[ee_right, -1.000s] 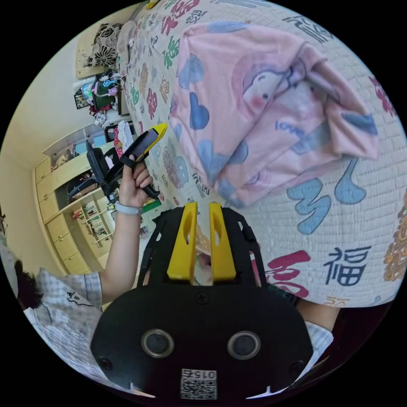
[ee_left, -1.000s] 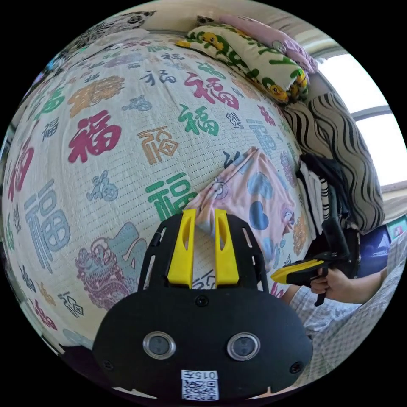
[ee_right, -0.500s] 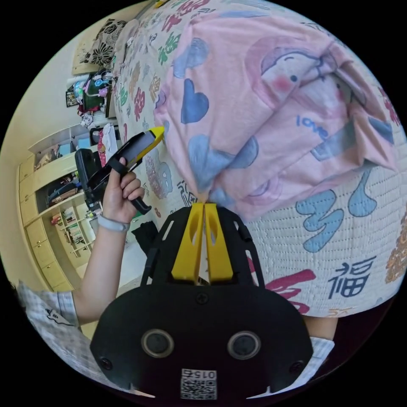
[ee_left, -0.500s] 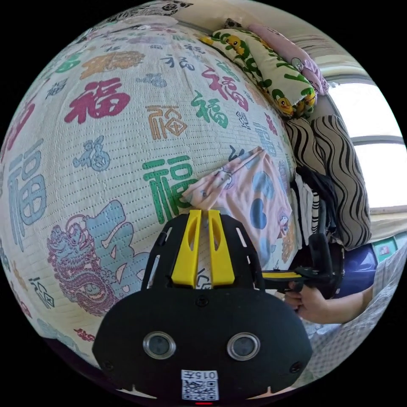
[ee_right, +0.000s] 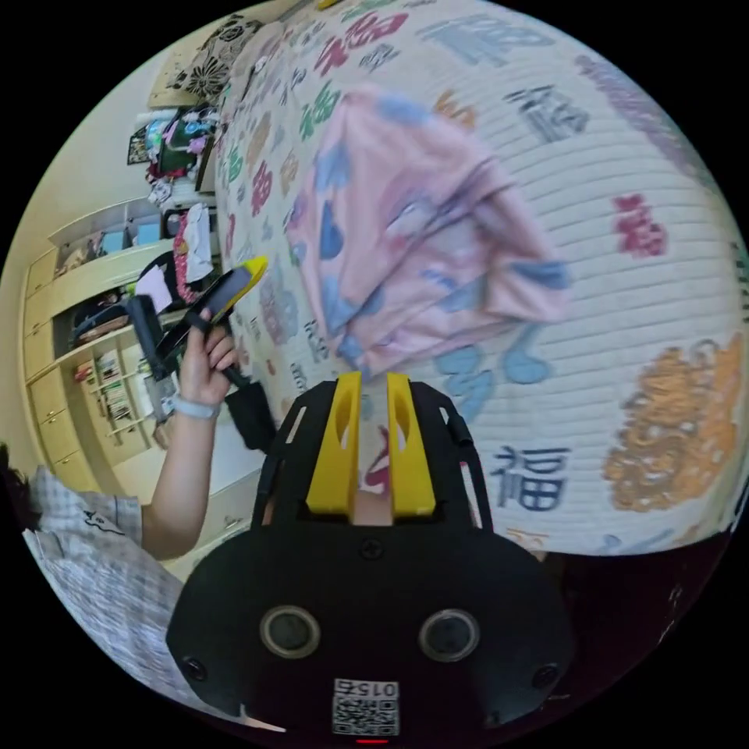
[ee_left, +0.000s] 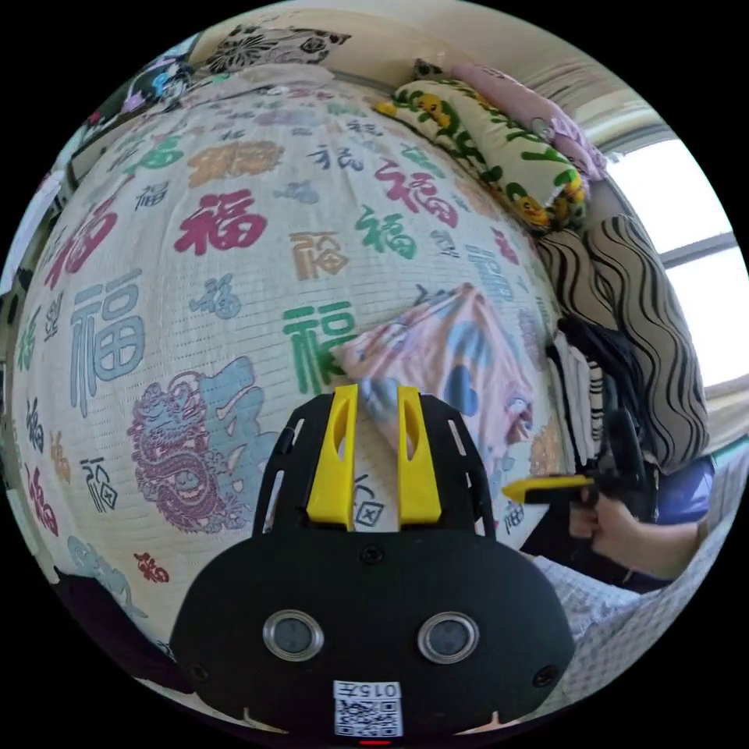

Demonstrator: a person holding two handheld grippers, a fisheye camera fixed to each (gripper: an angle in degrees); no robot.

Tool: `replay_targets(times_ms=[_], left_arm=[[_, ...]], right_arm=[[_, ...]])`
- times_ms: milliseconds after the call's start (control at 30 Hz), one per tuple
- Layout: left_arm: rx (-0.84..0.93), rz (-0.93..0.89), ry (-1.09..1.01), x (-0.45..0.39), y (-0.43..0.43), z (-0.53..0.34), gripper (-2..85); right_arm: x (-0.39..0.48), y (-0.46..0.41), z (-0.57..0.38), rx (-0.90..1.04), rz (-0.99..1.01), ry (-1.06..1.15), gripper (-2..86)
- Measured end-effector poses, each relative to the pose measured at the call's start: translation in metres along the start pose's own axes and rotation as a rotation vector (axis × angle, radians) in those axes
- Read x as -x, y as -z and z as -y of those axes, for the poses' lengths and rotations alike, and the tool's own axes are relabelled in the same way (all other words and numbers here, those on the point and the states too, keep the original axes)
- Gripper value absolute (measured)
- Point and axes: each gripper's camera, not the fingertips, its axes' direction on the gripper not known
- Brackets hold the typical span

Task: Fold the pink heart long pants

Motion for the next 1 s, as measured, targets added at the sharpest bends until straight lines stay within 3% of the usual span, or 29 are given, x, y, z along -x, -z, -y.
replay_targets(times_ms=[133,367,567,667,800,900,1000], left_arm=[[0.09,-0.09,-0.168,-0.054,-0.026,-0.012,8.6],[0.217,-0.006,-0.191,-0.067,-0.069,-0.042,7.0],[0.219,-0.027,-0.145,-0.047,-0.059,-0.059,7.1],[0.097,-0.084,-0.066,-0.026,-0.019,-0.071,9.3],[-0.1,-0.139,0.281,0.051,0.029,-0.108,10.4],[-0.104,-0.225,0.474,0.102,0.02,-0.137,11.3],[-0.068,-0.339,0.503,0.126,0.0,-0.15,11.8]], right_arm=[[-0.038,0.027,0.023,-0.087,-0.148,-0.027,8.6],[-0.054,0.019,0.071,0.055,-0.048,0.041,1.5],[-0.064,0.01,0.085,0.252,0.057,0.083,4.3],[-0.051,0.034,0.096,0.171,0.058,0.129,10.9],[-0.024,0.049,0.123,0.042,0.08,0.257,13.2],[-0.007,0.023,0.159,0.103,0.099,0.327,13.9],[0.0,-0.011,0.186,0.227,0.085,0.356,14.6]])
